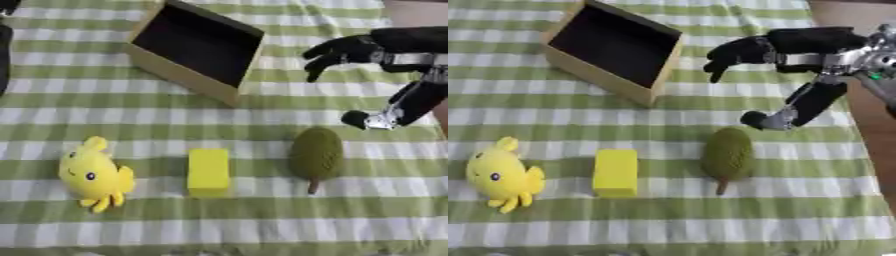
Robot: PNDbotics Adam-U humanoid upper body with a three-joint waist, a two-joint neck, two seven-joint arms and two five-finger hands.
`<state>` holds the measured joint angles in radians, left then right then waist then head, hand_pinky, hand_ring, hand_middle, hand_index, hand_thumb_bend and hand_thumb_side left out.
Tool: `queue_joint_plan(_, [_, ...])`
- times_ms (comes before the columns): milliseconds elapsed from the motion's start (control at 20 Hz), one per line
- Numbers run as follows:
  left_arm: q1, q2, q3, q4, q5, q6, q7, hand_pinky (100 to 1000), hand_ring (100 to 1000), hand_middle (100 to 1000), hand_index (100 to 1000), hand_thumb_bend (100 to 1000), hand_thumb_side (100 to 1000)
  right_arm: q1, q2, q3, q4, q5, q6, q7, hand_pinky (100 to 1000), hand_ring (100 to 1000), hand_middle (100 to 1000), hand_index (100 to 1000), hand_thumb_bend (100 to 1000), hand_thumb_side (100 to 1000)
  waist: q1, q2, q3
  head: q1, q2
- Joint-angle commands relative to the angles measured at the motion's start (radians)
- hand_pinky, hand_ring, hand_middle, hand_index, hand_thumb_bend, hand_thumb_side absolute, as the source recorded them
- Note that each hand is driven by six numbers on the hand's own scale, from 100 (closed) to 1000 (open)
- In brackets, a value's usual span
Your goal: Pick up objects on the table and place them in the box.
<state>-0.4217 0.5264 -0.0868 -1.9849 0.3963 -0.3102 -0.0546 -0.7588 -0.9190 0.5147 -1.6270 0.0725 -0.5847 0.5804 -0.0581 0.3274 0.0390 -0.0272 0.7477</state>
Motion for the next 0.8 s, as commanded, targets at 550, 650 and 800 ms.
queue_joint_plan(550, [-0.010, 0.007, -0.006, -0.015, 0.010, 0.010, -0.015, 722, 790, 751, 842, 100, 572, 0.043, 0.008, 0.021, 0.002, 0.143, -0.322, 0.327, 1000, 1000, 793, 992, 377, 328, -0.001, -0.027, 0.002, -0.004, 0.006])
queue_joint_plan(650, [-0.010, 0.005, -0.008, -0.015, 0.011, 0.012, -0.016, 722, 790, 751, 842, 100, 572, 0.050, 0.012, 0.022, 0.001, 0.158, -0.322, 0.327, 1000, 1000, 796, 993, 372, 364, 0.000, -0.027, 0.002, -0.005, 0.006])
queue_joint_plan(800, [-0.009, 0.003, -0.010, -0.015, 0.012, 0.014, -0.019, 722, 790, 751, 842, 100, 572, 0.059, 0.018, 0.026, 0.009, 0.191, -0.322, 0.327, 1000, 1000, 801, 993, 389, 388, 0.001, -0.026, 0.003, -0.006, 0.006])
